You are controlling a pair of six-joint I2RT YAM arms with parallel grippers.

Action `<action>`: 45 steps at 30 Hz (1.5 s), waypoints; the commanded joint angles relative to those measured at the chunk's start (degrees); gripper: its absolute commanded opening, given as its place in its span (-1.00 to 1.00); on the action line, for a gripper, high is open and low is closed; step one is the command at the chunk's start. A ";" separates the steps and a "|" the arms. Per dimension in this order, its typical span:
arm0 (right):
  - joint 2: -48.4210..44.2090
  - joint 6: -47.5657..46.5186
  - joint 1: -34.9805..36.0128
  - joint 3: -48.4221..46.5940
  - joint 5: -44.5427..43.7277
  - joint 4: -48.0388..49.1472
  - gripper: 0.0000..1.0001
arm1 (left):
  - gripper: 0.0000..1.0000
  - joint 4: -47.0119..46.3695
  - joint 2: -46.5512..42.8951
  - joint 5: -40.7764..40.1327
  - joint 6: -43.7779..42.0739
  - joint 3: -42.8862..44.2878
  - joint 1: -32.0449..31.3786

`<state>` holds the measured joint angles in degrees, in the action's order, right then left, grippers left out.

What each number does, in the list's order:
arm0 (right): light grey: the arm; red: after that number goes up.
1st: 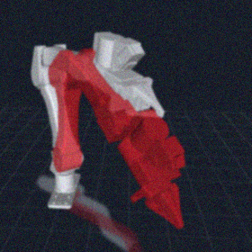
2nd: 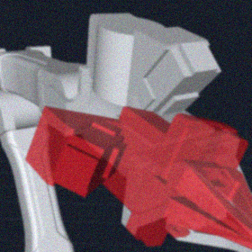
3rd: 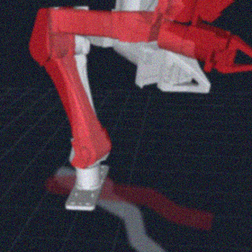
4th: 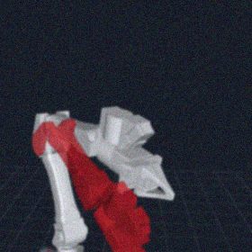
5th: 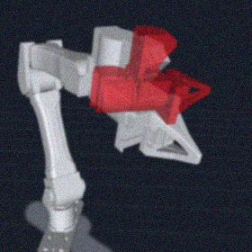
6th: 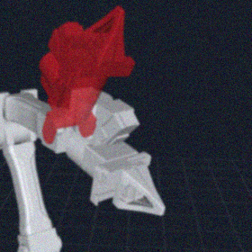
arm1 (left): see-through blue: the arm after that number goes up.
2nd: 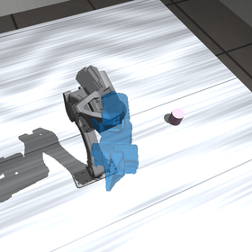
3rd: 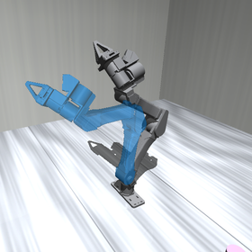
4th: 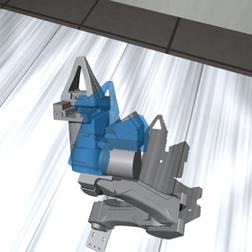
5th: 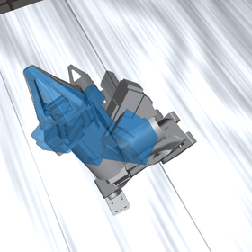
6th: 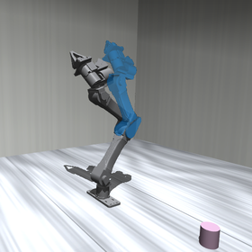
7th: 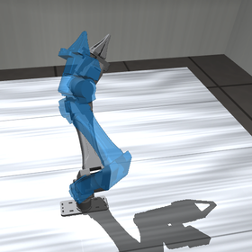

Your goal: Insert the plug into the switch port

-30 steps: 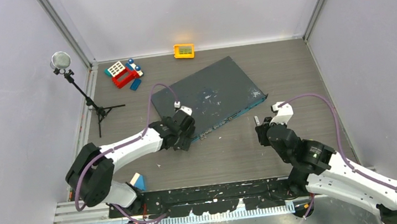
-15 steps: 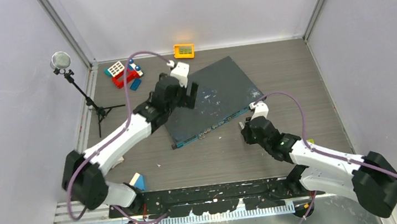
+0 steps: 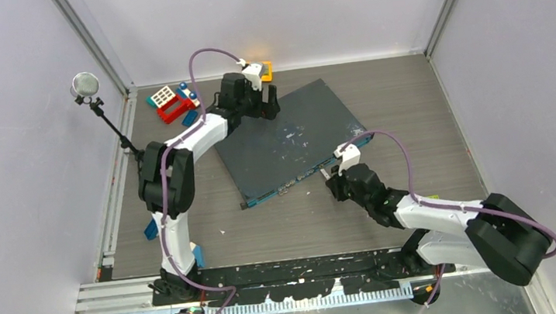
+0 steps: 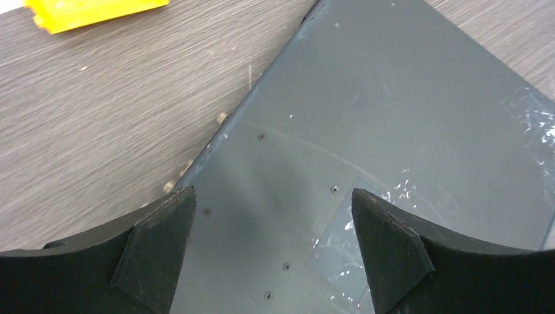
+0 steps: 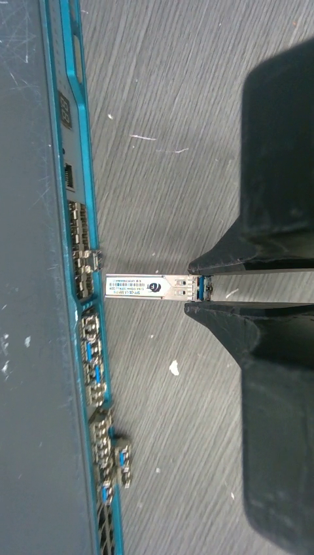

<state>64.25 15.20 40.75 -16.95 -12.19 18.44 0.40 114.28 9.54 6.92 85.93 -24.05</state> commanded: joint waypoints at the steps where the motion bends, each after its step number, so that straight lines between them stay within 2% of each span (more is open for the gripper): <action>1: 4.12 -3.67 -0.15 -2.63 -2.85 4.25 -0.99 | 0.81 -4.64 3.29 10.77 1.89 3.43 1.58; 5: 6.12 -3.22 -0.28 -3.52 -2.87 4.58 -0.99 | 0.81 -9.98 4.43 12.65 3.67 -0.34 2.14; 16: 7.57 -4.54 -0.24 -3.31 -0.61 8.92 -0.99 | 0.80 -12.90 7.45 16.15 3.63 -3.30 3.55; 25: 10.26 -4.87 -0.26 -4.93 -0.84 9.68 -0.99 | 0.56 -15.62 9.65 21.19 6.05 -5.31 4.90; 45: 12.37 -6.20 -0.32 -6.43 -2.39 11.97 -0.99 | 0.52 -16.14 11.07 22.76 6.79 -4.68 4.98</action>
<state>76.53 9.45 40.64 -21.02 -13.19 24.95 -17.50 123.39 31.09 13.10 81.91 -19.25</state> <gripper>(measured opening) 0.181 0.765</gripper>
